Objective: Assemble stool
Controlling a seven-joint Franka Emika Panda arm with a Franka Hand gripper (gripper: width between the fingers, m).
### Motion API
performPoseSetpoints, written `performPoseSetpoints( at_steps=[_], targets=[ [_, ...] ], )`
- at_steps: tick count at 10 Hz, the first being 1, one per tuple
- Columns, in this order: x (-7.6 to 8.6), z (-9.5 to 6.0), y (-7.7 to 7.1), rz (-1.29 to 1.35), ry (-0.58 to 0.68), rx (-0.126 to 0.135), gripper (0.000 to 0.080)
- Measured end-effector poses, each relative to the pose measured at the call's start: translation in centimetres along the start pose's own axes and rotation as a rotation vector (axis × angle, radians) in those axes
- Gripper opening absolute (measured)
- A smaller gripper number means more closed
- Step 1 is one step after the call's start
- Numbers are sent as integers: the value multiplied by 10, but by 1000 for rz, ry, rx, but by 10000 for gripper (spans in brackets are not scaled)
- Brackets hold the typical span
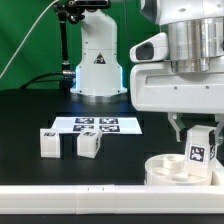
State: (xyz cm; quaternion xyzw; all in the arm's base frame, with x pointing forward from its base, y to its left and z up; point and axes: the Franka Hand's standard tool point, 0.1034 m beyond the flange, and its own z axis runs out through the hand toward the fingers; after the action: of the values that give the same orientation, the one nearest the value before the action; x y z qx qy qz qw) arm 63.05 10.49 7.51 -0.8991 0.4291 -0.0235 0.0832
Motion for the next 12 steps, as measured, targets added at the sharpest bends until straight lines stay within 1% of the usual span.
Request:
performPoseSetpoints(
  at_steps=[4,8,12],
  targets=[
    [1,0,0,319,-30,25,340],
    [-2,0,-2,605,-51,30,340],
    [-5,1,-3,821,-73,33,340]
  ],
)
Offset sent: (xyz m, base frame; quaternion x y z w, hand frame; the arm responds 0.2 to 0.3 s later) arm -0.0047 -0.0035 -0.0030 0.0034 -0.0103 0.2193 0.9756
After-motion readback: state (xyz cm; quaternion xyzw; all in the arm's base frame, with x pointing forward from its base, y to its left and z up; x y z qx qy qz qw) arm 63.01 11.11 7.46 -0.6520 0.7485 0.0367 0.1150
